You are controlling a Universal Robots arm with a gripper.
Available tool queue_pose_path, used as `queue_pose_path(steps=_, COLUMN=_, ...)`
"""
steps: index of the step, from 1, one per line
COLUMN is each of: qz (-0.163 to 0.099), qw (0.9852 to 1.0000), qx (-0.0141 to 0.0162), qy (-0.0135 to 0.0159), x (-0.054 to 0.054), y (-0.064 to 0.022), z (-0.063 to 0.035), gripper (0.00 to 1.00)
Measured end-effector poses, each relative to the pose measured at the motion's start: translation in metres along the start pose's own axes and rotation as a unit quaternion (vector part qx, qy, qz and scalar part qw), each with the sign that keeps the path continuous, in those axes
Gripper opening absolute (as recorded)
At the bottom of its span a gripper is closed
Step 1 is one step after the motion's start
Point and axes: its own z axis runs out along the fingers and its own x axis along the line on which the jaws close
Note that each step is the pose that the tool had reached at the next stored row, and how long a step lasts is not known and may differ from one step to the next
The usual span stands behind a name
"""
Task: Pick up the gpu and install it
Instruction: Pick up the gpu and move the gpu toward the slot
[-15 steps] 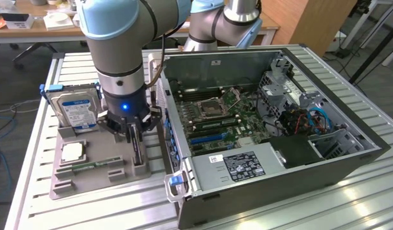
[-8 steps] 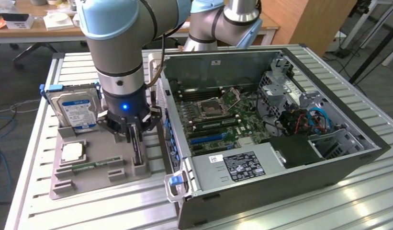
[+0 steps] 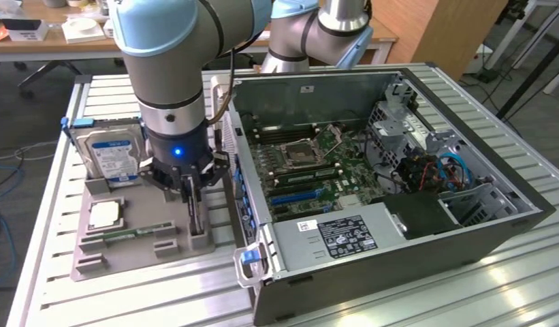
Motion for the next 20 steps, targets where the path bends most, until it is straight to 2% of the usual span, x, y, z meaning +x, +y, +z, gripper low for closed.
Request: queue_pose_path(steps=20, qz=0.000, qw=1.0000, qx=-0.0001, qy=-0.0001, x=0.0000, y=0.0000, z=0.0005, gripper=0.27)
